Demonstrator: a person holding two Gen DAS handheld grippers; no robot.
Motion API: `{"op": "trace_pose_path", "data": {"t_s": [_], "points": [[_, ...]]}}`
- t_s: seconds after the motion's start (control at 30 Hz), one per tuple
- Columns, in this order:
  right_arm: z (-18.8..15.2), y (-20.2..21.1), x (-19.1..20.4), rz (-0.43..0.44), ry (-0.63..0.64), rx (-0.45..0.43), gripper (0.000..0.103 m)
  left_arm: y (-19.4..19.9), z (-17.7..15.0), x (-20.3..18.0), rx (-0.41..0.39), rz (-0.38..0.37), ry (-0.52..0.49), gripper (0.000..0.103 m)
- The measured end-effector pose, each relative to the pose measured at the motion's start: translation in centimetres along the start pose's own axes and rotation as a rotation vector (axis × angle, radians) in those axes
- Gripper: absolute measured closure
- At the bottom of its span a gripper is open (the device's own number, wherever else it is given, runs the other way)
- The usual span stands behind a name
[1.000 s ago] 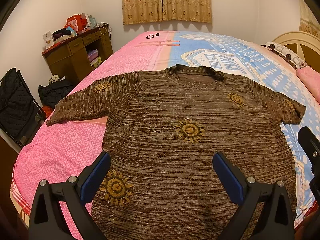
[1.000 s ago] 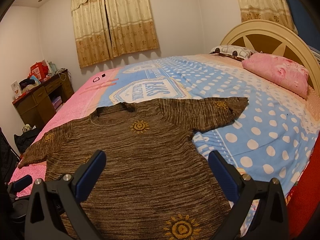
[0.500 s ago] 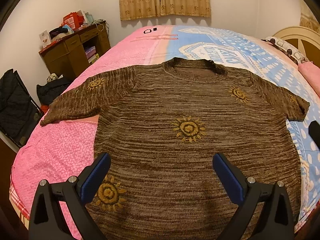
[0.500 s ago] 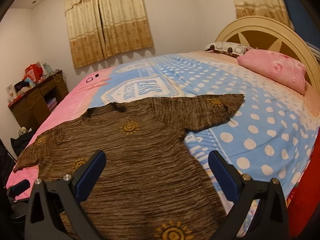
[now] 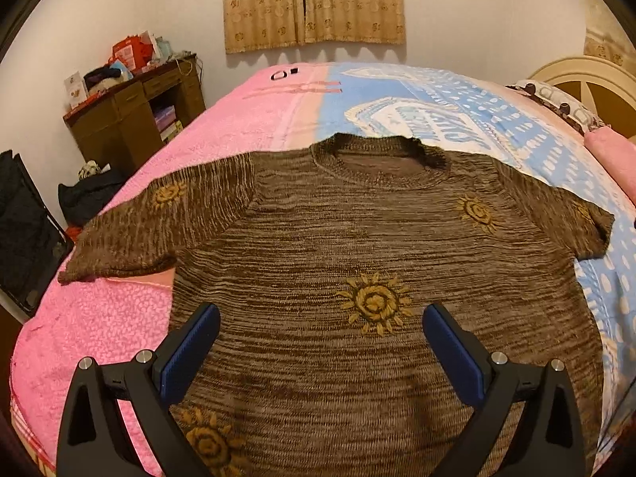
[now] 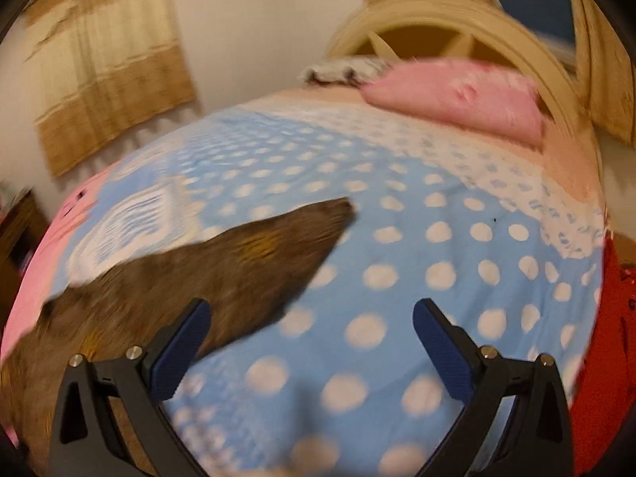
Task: Fold small clothes
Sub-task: 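Grasp the sweater sleeve with the right gripper and fold it across the body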
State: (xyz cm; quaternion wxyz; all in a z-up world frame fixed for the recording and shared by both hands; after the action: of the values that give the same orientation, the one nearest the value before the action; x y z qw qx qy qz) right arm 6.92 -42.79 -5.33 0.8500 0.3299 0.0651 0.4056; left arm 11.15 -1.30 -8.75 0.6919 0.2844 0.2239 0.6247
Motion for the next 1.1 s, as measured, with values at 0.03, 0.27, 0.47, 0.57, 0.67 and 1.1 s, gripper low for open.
{"op": "trace_pose_path", "data": {"t_s": [0.03, 0.27, 0.47, 0.57, 0.67, 1.1], "points": [[0.5, -1.2, -0.4, 0.007, -0.029, 0.029, 0.000, -0.4, -0.2, 0.0, 0.018, -0.001, 0.004, 0.001], [0.2, -7.3, 2.3, -0.034, 0.066, 0.142, 0.009, -2.5, -1.2, -0.7, 0.079, 0.002, -0.003, 0.001], [-1.0, -10.8, 3.0, -0.035, 0.163, 0.200, 0.018, -2.8, -1.3, 0.0, 0.076, 0.020, -0.006, 0.001], [-0.3, -9.8, 1.1, -0.034, 0.105, 0.167, 0.063, -3.1, -1.4, 0.5, 0.091, 0.003, 0.027, 0.001], [-0.1, -9.4, -1.2, 0.068, -0.057, 0.190, 0.084, -2.9, -1.5, 0.8, 0.106, -0.028, 0.064, 0.001], [3.2, 1.5, 15.2, 0.417, 0.109, 0.072, 0.091, -0.6, -0.5, 6.0, 0.024, 0.010, 0.167, 0.001]]}}
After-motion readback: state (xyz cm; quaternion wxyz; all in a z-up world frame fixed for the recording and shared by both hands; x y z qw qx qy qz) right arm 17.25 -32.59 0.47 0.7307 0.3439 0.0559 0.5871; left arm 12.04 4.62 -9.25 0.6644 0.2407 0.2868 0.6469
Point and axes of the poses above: each gripper's, at about its wrist camera, not at the fingertips, and y roughly against the way its jaws point, x to its left, z to its top, the point moved 8 cm from there along -y, roughly the way its jaws point, and after that the axes turned 5 degrees about -x, right-handed, at the moved point
